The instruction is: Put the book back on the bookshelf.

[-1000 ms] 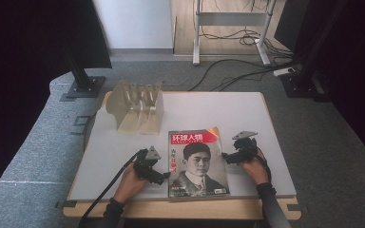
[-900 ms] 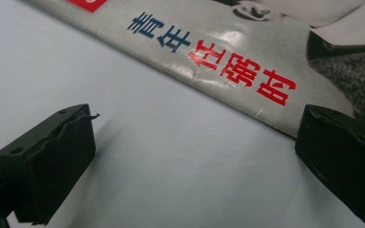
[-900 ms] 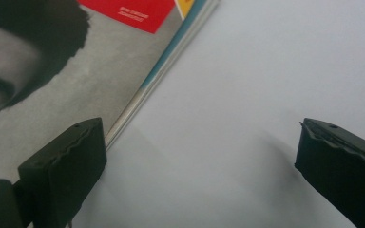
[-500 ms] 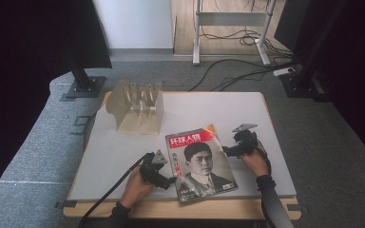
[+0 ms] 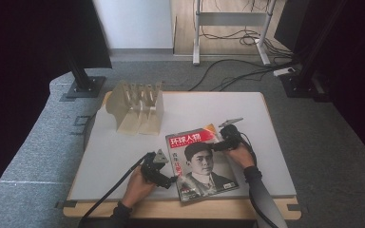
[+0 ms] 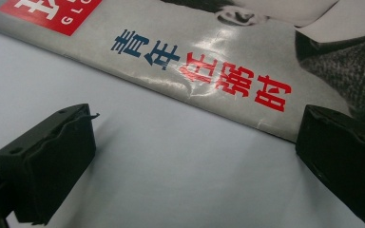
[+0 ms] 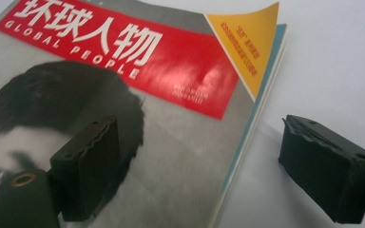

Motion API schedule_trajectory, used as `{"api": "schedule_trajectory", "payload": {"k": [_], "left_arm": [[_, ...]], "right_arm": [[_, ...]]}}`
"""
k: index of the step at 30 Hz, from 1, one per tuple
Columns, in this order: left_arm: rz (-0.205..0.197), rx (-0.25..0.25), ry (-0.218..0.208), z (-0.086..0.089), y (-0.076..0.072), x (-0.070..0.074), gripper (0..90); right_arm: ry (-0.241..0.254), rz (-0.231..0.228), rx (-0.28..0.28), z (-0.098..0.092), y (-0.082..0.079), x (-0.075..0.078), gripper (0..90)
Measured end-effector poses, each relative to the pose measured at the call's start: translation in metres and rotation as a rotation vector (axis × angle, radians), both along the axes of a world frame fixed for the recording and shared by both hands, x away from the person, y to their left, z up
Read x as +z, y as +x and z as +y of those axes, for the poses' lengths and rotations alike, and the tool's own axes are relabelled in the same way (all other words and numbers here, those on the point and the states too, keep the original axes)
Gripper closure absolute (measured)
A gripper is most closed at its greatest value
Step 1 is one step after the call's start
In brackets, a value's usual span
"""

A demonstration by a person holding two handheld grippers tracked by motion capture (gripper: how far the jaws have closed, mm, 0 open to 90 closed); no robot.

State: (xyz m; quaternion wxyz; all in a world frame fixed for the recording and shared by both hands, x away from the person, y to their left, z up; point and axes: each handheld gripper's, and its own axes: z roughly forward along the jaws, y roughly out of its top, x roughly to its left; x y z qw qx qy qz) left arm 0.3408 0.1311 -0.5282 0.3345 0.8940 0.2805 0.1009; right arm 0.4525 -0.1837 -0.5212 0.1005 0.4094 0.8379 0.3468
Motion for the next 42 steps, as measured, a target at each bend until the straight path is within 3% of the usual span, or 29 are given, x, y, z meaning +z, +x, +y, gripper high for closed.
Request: {"api": "schedule_trajectory", "payload": {"k": [3, 8, 11, 17, 23, 26, 28, 32, 34, 42], "left_arm": [[0.002, -0.001, -0.001, 0.0, 0.0, 0.0, 0.0], [0.004, 0.001, -0.003, 0.0, 0.0, 0.0, 0.0], [0.005, 0.001, -0.004, 0.0, 0.0, 0.0, 0.0], [0.006, 0.001, -0.004, 0.0, 0.001, 0.0, 0.0], [0.007, 0.001, -0.004, 0.0, 0.001, 0.0, 0.0], [0.005, 0.002, -0.001, -0.001, 0.001, 0.0, 0.0], [0.004, 0.004, 0.001, -0.001, 0.0, 0.0, 0.0], [0.005, 0.006, 0.002, -0.001, 0.0, 0.0, 0.0], [0.005, 0.007, 0.002, -0.001, 0.0, 0.0, 0.0], [0.006, 0.009, 0.0, -0.002, 0.001, -0.001, 0.0]], "right_arm": [[0.004, 0.006, -0.012, 0.006, 0.008, 0.0, 14.6], [0.025, 0.033, -0.008, 0.011, 0.008, 0.002, 18.0], [0.035, 0.052, -0.022, 0.008, 0.004, 0.004, 21.2], [0.125, 0.111, -0.052, -0.008, -0.012, 0.005, 27.8], [0.157, 0.128, -0.052, -0.016, -0.02, 0.008, 33.7], [0.151, 0.134, -0.049, -0.016, -0.017, 0.009, 36.9], [0.158, 0.138, -0.049, -0.012, -0.007, 0.009, 39.3], [0.119, 0.105, -0.052, -0.002, 0.008, 0.006, 40.0], [0.126, 0.109, -0.062, 0.001, 0.012, 0.005, 39.2], [0.118, 0.115, -0.069, -0.001, 0.004, 0.005, 41.3]]}}
